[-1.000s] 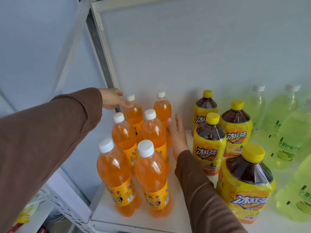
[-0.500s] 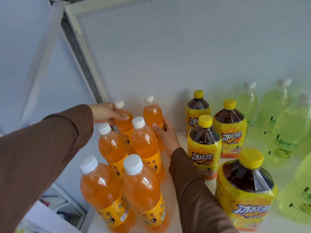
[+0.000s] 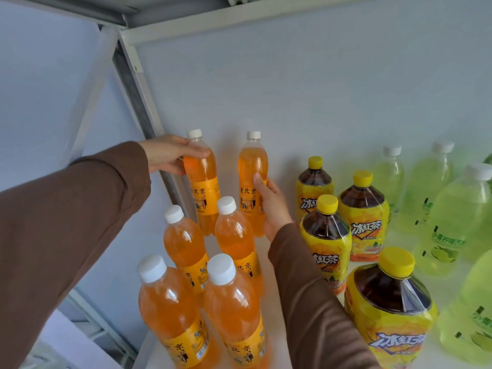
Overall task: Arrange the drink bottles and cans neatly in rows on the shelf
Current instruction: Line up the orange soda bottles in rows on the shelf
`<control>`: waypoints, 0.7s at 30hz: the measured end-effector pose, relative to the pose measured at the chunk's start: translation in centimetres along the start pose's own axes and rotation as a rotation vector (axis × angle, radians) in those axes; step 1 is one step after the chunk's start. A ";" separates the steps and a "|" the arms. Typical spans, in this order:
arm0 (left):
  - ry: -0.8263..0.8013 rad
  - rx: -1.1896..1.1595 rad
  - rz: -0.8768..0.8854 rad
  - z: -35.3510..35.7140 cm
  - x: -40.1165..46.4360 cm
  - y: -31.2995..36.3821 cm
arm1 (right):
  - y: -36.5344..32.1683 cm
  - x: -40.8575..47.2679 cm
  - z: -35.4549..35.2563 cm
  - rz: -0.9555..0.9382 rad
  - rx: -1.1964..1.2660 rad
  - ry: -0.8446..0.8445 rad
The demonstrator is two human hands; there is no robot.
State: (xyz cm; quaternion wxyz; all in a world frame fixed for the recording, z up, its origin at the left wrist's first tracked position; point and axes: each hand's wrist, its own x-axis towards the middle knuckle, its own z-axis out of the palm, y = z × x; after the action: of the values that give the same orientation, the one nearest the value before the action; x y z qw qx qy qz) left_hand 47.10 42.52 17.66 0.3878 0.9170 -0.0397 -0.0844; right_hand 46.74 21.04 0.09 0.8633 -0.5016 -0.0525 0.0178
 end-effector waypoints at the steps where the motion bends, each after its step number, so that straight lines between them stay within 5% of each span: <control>1: -0.001 -0.004 0.002 -0.3 0.0 0.3 | -0.4 0.1 0.3 -0.006 0.004 -0.017; 21: -0.059 0.018 -0.055 0.6 0.5 -2.9 | 3.7 -0.1 -0.5 -0.047 -0.057 -0.109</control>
State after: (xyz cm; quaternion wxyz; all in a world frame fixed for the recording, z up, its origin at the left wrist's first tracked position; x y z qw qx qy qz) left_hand 47.54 44.06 15.15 0.3757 0.9183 -0.0265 -0.1218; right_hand 46.80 22.41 -3.39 0.8448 -0.5227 -0.1118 0.0234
